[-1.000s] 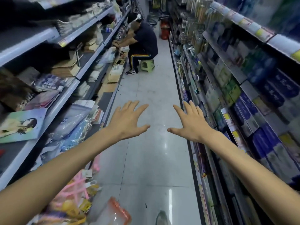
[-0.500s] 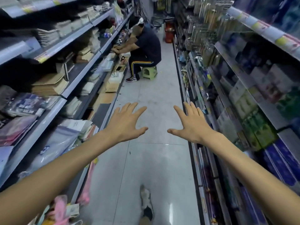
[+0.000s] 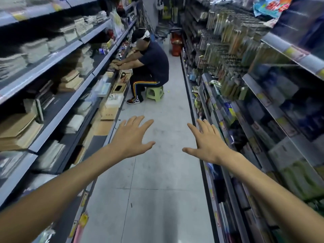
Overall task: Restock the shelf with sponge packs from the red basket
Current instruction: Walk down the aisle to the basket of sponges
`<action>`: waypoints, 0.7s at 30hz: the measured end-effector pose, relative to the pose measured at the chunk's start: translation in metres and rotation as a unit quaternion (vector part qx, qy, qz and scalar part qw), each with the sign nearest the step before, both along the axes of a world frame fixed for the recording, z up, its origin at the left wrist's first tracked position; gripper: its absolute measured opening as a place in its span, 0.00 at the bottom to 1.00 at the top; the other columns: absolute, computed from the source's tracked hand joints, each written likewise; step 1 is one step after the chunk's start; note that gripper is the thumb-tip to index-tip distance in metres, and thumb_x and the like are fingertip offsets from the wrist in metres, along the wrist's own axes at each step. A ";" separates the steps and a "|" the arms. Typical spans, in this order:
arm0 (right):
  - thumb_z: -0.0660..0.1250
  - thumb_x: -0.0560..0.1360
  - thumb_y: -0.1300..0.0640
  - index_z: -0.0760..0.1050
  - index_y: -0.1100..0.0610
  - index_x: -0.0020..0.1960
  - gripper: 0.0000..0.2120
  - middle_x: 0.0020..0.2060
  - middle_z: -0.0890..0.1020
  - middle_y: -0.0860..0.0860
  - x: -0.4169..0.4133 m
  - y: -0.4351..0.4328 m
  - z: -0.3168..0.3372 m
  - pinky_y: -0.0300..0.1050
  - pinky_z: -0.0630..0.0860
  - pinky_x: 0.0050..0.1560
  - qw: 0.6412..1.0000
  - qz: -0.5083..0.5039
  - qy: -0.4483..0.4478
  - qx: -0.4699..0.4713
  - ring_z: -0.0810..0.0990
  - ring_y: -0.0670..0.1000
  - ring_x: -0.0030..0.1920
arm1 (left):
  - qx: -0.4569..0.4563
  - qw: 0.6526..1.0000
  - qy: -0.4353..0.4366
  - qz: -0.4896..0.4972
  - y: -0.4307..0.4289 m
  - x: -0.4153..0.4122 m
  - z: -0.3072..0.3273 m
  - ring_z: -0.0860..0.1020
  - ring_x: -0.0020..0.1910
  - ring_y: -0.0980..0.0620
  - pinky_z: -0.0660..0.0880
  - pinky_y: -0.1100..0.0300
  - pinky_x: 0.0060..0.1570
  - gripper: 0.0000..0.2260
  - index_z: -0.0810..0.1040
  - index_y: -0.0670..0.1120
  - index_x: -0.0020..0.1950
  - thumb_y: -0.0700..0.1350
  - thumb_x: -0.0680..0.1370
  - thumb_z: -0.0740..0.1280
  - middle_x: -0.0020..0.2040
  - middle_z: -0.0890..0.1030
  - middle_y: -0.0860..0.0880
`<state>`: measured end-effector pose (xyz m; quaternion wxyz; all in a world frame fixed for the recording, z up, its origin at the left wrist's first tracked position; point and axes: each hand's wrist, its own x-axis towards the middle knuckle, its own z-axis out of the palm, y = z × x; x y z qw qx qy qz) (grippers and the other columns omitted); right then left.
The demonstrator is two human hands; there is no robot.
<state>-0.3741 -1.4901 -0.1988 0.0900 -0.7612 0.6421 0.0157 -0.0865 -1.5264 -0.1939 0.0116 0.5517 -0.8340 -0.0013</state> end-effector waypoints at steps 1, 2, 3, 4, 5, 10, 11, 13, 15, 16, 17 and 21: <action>0.59 0.76 0.29 0.42 0.48 0.84 0.47 0.83 0.44 0.58 -0.003 -0.019 -0.002 0.60 0.43 0.81 1.000 -0.004 0.002 0.001 0.39 0.60 0.82 | 0.002 1.000 0.000 0.000 -0.019 -0.001 -0.002 0.57 0.80 0.43 0.61 0.42 0.76 0.37 0.55 0.56 0.83 0.69 0.78 0.60 0.82 0.59 0.46; 0.59 0.76 0.29 0.42 0.48 0.84 0.47 0.83 0.44 0.58 -0.007 -0.038 -0.005 0.60 0.43 0.81 1.000 -0.008 0.003 -0.001 0.39 0.60 0.82 | 0.003 1.000 0.002 0.002 -0.039 -0.002 -0.004 0.58 0.80 0.43 0.61 0.42 0.76 0.37 0.55 0.56 0.83 0.69 0.77 0.60 0.82 0.59 0.46; 0.59 0.76 0.29 0.42 0.48 0.84 0.47 0.83 0.45 0.58 -0.011 -0.057 -0.007 0.60 0.43 0.81 1.000 -0.011 0.002 -0.002 0.39 0.60 0.82 | 0.003 1.000 0.004 0.004 -0.059 -0.005 -0.006 0.58 0.80 0.43 0.61 0.43 0.76 0.38 0.55 0.56 0.83 0.69 0.77 0.61 0.82 0.60 0.46; 0.59 0.76 0.29 0.42 0.48 0.84 0.47 0.83 0.44 0.58 -0.015 -0.077 -0.010 0.60 0.43 0.81 1.000 -0.014 0.001 0.000 0.39 0.60 0.82 | 0.002 1.000 0.004 0.003 -0.079 -0.008 -0.008 0.58 0.80 0.43 0.61 0.43 0.76 0.38 0.55 0.56 0.83 0.69 0.77 0.61 0.82 0.60 0.46; 0.59 0.76 0.29 0.42 0.48 0.84 0.47 0.83 0.44 0.58 -0.018 -0.097 -0.012 0.61 0.43 0.81 1.000 -0.016 -0.001 0.005 0.39 0.60 0.82 | 0.002 1.000 0.001 0.000 -0.101 -0.013 -0.010 0.59 0.80 0.44 0.61 0.44 0.76 0.37 0.55 0.56 0.83 0.69 0.77 0.61 0.81 0.60 0.46; 0.59 0.77 0.28 0.41 0.48 0.84 0.47 0.83 0.43 0.58 -0.045 -0.217 -0.018 0.61 0.43 0.81 1.000 -0.021 -0.007 0.003 0.39 0.60 0.82 | 0.015 1.000 -0.015 -0.013 -0.223 -0.046 -0.014 0.58 0.80 0.44 0.61 0.45 0.76 0.38 0.54 0.57 0.83 0.70 0.77 0.60 0.82 0.59 0.46; 0.59 0.77 0.28 0.41 0.48 0.84 0.47 0.83 0.43 0.58 -0.052 -0.242 -0.017 0.60 0.43 0.81 1.000 -0.023 -0.010 -0.003 0.39 0.60 0.82 | 0.019 0.999 -0.023 -0.013 -0.250 -0.054 -0.013 0.58 0.80 0.44 0.61 0.45 0.76 0.39 0.53 0.57 0.83 0.71 0.77 0.60 0.82 0.59 0.46; 0.59 0.76 0.29 0.42 0.48 0.84 0.47 0.83 0.44 0.58 -0.068 -0.294 -0.014 0.60 0.42 0.81 0.999 -0.028 -0.014 -0.010 0.39 0.60 0.82 | 0.022 0.999 -0.033 -0.011 -0.303 -0.072 -0.007 0.59 0.80 0.44 0.63 0.45 0.75 0.40 0.53 0.57 0.83 0.72 0.76 0.60 0.82 0.60 0.46; 0.60 0.76 0.29 0.43 0.48 0.84 0.46 0.83 0.45 0.58 -0.084 -0.343 -0.010 0.60 0.42 0.80 0.999 -0.035 -0.014 -0.005 0.39 0.60 0.82 | 0.013 0.999 -0.037 -0.019 -0.354 -0.087 0.000 0.61 0.79 0.44 0.63 0.47 0.75 0.40 0.55 0.56 0.83 0.72 0.76 0.60 0.81 0.62 0.46; 0.60 0.76 0.29 0.43 0.48 0.84 0.47 0.83 0.45 0.58 -0.092 -0.367 -0.008 0.59 0.42 0.80 0.999 -0.038 -0.014 -0.006 0.39 0.60 0.82 | 0.006 0.999 -0.035 -0.024 -0.378 -0.094 0.004 0.61 0.79 0.45 0.62 0.47 0.75 0.39 0.56 0.55 0.83 0.71 0.76 0.60 0.81 0.63 0.46; 0.60 0.76 0.29 0.43 0.48 0.84 0.47 0.83 0.45 0.57 -0.099 -0.392 -0.007 0.59 0.42 0.80 0.999 -0.039 -0.013 -0.010 0.39 0.60 0.82 | 0.001 0.999 -0.033 -0.027 -0.402 -0.100 0.007 0.61 0.79 0.45 0.62 0.47 0.75 0.39 0.57 0.55 0.82 0.71 0.76 0.61 0.80 0.63 0.47; 0.60 0.76 0.28 0.42 0.48 0.84 0.47 0.83 0.45 0.57 -0.119 -0.480 0.001 0.59 0.41 0.80 0.999 -0.032 -0.013 -0.008 0.39 0.61 0.82 | 0.000 0.999 -0.036 -0.022 -0.488 -0.122 0.016 0.60 0.79 0.44 0.62 0.44 0.75 0.40 0.57 0.55 0.82 0.72 0.75 0.60 0.81 0.61 0.46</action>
